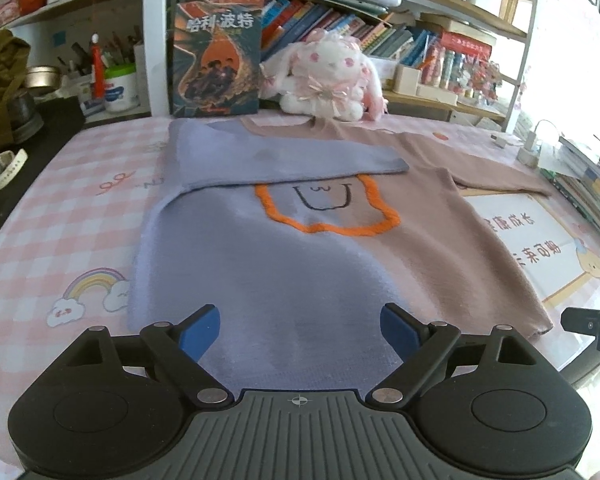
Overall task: Fold clothes
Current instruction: 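Open the left tool while the right tool moves toward the pink sleeve, then close the right tool on the pink sleeve cuff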
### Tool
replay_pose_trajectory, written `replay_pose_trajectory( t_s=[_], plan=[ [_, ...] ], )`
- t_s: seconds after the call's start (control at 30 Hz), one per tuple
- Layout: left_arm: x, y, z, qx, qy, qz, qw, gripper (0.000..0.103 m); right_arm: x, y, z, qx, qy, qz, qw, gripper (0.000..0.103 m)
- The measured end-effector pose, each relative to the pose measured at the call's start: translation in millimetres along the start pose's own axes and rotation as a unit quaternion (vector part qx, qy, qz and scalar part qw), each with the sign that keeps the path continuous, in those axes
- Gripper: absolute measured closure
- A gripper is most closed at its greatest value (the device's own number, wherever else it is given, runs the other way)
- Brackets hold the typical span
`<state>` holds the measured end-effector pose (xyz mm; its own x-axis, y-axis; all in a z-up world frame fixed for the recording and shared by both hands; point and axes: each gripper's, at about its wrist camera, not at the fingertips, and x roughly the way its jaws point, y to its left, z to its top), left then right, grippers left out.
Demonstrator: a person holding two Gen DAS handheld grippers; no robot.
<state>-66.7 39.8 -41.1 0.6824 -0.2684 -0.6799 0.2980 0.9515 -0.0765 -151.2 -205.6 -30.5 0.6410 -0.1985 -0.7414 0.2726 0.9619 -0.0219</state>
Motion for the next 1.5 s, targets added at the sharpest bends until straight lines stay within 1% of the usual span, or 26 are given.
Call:
replay_pose_trajectory(
  t_s=[0.23,0.4,0.6,0.7,0.93,1.07,1.2,1.5],
  plan=[
    [8.7,-14.4,6.0,-0.003,0.004,0.012,0.9999,0.013,9.1,-12.6,5.9,0.001,0.001,0.004,1.0,0.016],
    [19.7,-32.4,12.1,-0.014,0.01,0.036,0.9992,0.013,22.4,-31.8,15.8,0.006,-0.001,0.01,1.0,0.016],
    [39.4,-65.8,27.0,-0.04,0.017,0.074,0.9963,0.013,50.9,-74.2,41.8,0.008,-0.006,0.025,1.0,0.016],
    [50.2,-92.0,36.5,-0.047,0.019,0.092,0.9945,0.013,70.1,-103.1,62.6,0.007,-0.005,0.037,0.999,0.016],
    [67.5,-145.3,43.2,-0.061,0.029,0.122,0.9901,0.013,113.3,-167.9,104.1,0.0,-0.006,0.058,0.998,0.016],
    [68.3,-153.6,44.5,-0.071,0.03,0.135,0.9879,0.013,137.9,-197.6,121.5,-0.002,-0.002,0.066,0.998,0.016],
    [68.9,-160.5,45.9,-0.081,0.031,0.147,0.9854,0.013,161.3,-217.5,138.7,0.005,0.003,0.077,0.997,0.016],
    [70.3,-175.9,49.1,-0.102,0.033,0.174,0.979,0.013,199.3,-233.7,168.8,0.026,0.014,0.096,0.995,0.016]
  ],
)
